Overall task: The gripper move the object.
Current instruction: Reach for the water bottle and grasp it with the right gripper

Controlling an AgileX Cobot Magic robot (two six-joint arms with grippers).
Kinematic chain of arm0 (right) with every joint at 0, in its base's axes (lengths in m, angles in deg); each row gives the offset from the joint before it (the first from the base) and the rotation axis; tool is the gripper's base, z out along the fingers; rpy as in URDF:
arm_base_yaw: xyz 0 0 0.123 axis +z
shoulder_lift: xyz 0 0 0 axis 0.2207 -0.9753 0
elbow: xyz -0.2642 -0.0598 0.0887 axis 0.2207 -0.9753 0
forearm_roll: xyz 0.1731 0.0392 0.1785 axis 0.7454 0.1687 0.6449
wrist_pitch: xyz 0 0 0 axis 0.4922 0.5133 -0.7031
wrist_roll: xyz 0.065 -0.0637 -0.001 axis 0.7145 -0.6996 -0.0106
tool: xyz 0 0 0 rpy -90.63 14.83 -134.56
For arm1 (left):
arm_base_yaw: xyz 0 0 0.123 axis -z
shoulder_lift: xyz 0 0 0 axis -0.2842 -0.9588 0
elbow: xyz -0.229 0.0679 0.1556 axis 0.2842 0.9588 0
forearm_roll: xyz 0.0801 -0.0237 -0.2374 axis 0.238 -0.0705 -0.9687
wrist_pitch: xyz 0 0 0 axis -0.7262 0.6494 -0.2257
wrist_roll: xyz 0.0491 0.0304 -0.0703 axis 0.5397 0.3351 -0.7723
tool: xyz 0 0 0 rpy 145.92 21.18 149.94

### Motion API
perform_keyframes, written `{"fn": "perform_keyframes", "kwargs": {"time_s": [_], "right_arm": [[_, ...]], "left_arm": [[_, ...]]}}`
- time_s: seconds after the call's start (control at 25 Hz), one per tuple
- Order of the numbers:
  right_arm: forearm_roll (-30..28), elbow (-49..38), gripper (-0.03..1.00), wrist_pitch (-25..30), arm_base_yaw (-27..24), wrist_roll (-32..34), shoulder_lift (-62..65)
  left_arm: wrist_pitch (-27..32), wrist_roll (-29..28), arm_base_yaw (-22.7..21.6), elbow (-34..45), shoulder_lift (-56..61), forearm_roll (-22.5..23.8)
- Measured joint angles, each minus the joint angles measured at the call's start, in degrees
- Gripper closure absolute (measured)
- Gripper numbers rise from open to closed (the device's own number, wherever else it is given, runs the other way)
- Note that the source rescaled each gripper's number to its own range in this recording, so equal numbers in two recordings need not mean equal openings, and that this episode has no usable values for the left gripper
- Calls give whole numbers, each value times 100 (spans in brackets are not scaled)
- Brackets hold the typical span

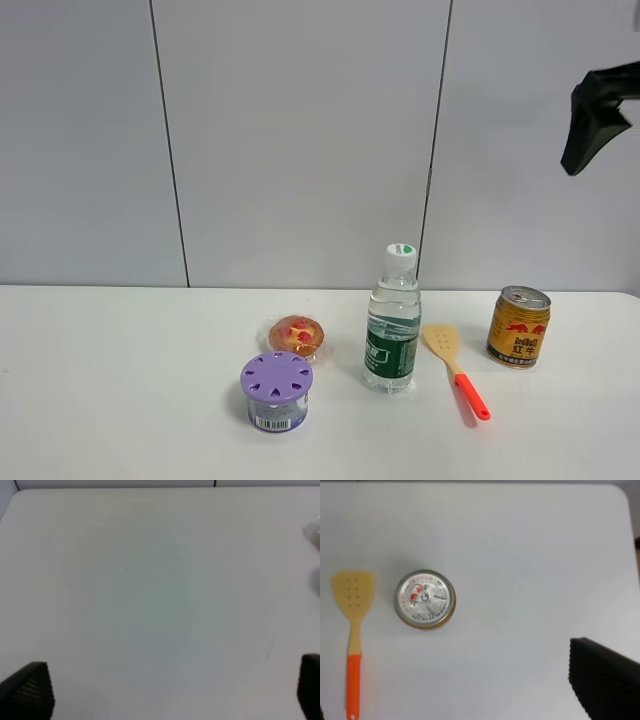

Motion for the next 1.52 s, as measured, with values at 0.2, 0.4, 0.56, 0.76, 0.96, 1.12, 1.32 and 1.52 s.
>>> {"fn": "perform_keyframes", "kwargs": {"time_s": [0.2, 0.4, 0.56, 0.76, 0.96, 1.12, 1.32, 1.52], "right_arm": [[12, 0, -3, -78, 60, 97, -674], [421, 0, -3, -190, 389, -1152, -770], [1039, 0, -3, -167, 644, -2417, -770], [730, -77, -3, 386, 800, -3187, -770], [737, -911, -3, -310, 915, -3824, -770], [1097, -1700, -3, -1494, 1050, -4488, -770], [1674, -2340, -3, -2652, 1125, -5087, -770], [2262, -2857, -3, -3502, 1185, -5666, -770]], "left_arm": [[0, 0, 0, 0, 0, 0], [0, 0, 0, 0, 0, 0], [0, 0, 0, 0, 0, 0], [0, 0, 0, 0, 0, 0], [0, 0, 0, 0, 0, 0], [0, 0, 0, 0, 0, 0], [0, 0, 0, 0, 0, 0], [0, 0, 0, 0, 0, 0]]}}
